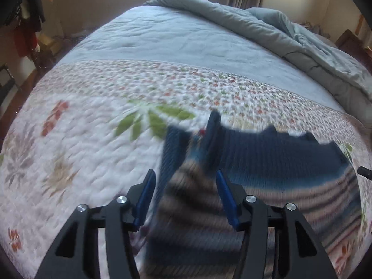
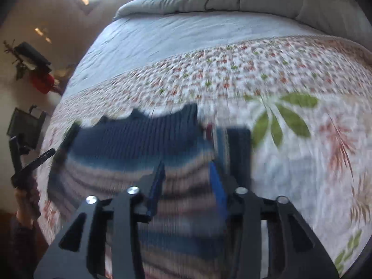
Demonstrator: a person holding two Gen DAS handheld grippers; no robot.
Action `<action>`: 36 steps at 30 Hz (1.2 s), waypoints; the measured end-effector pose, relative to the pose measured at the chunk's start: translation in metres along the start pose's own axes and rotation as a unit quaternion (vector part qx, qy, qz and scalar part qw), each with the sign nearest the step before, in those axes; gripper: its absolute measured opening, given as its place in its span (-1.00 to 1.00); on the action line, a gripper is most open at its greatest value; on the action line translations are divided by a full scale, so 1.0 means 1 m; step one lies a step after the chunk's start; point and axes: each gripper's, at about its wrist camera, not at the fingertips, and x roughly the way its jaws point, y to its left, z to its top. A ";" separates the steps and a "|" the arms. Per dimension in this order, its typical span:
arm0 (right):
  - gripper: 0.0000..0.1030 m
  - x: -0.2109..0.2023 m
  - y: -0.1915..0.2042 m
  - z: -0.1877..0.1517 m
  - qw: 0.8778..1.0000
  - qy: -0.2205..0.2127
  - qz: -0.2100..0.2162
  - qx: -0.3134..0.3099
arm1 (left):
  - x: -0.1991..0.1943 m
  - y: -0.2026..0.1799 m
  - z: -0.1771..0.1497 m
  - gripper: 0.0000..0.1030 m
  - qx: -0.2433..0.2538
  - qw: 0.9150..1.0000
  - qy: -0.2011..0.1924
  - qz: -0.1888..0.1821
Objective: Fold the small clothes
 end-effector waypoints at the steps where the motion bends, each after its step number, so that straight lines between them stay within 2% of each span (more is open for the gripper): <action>1: -0.09 -0.013 -0.002 -0.019 1.000 0.005 0.008 -0.005 | -0.011 0.008 -0.015 0.19 -0.001 1.000 -0.003 -0.003; 5: -0.02 -0.035 -0.008 -0.083 0.999 0.037 0.018 -0.019 | -0.034 0.035 -0.075 0.21 -0.006 1.000 0.010 0.001; 7: -0.01 -0.034 -0.014 -0.109 0.999 0.049 0.020 -0.011 | -0.033 0.044 -0.090 0.21 -0.013 1.000 0.015 -0.006; 12: -0.03 -0.017 -0.016 -0.120 0.997 0.055 0.046 0.013 | -0.031 0.037 -0.113 0.21 -0.018 0.999 0.028 -0.042; 15: -0.32 -0.013 -0.010 -0.120 0.998 0.055 0.039 0.010 | -0.025 0.026 -0.116 0.17 -0.005 0.999 0.037 -0.034; 16: -0.52 -0.015 -0.007 -0.120 0.998 0.053 0.046 0.008 | -0.024 0.024 -0.117 0.17 -0.001 0.999 0.038 -0.030; 17: -0.75 -0.018 -0.005 -0.120 0.997 0.052 0.053 0.005 | -0.024 0.022 -0.117 0.07 0.007 0.999 0.039 -0.025; 19: -0.80 -0.029 -0.001 -0.120 0.997 0.050 0.051 -0.012 | -0.024 0.020 -0.116 -0.09 0.020 0.999 0.041 -0.011; 20: -0.81 -0.034 0.005 -0.121 0.998 0.046 0.042 -0.027 | -0.024 0.022 -0.116 -0.27 0.019 0.999 0.043 -0.009; 21: -0.82 -0.039 0.004 -0.122 0.998 0.043 0.041 -0.031 | -0.024 0.025 -0.115 -0.55 0.012 0.999 0.046 -0.013; 22: -0.83 -0.045 0.003 -0.122 0.998 0.039 0.046 -0.029 | -0.025 0.028 -0.114 -0.62 0.002 0.999 0.049 -0.024; 23: -0.83 -0.048 0.002 -0.122 0.998 0.035 0.049 -0.026 | -0.026 0.031 -0.113 -0.82 -0.010 0.998 0.051 -0.028; 25: -0.84 -0.051 -0.007 -0.124 0.999 0.034 0.036 -0.021 | -0.023 0.036 -0.112 -0.83 -0.014 0.998 0.059 -0.004; 26: -0.84 -0.047 -0.014 -0.127 0.999 0.042 0.019 -0.018 | -0.016 0.040 -0.114 -0.83 -0.018 0.998 0.067 -0.005; 29: -0.84 -0.019 -0.036 -0.140 0.996 0.086 0.007 0.015 | -0.007 0.046 -0.116 -0.81 -0.027 0.997 0.075 -0.016; 31: -0.82 -0.016 -0.039 -0.145 0.996 0.080 0.025 0.020 | -0.012 0.046 -0.117 -0.73 -0.031 0.996 0.074 -0.025; 32: -0.73 -0.019 -0.037 -0.145 0.997 0.075 0.030 0.018 | -0.018 0.046 -0.117 -0.55 -0.034 0.996 0.073 -0.033; 33: -0.72 -0.021 -0.037 -0.145 0.997 0.074 0.034 0.018 | -0.021 0.047 -0.118 -0.25 -0.035 0.996 0.073 -0.040; 34: -0.49 -0.025 -0.037 -0.145 0.997 0.071 0.035 0.021 | -0.025 0.048 -0.118 -0.09 -0.037 0.995 0.076 -0.051; 35: -0.05 -0.030 -0.037 -0.143 0.997 0.069 0.037 0.027 | -0.030 0.050 -0.119 0.08 -0.040 0.994 0.077 -0.064; 36: 0.14 -0.035 -0.038 -0.142 0.997 0.065 0.041 0.028 | -0.034 0.051 -0.119 0.22 -0.045 0.993 0.077 -0.081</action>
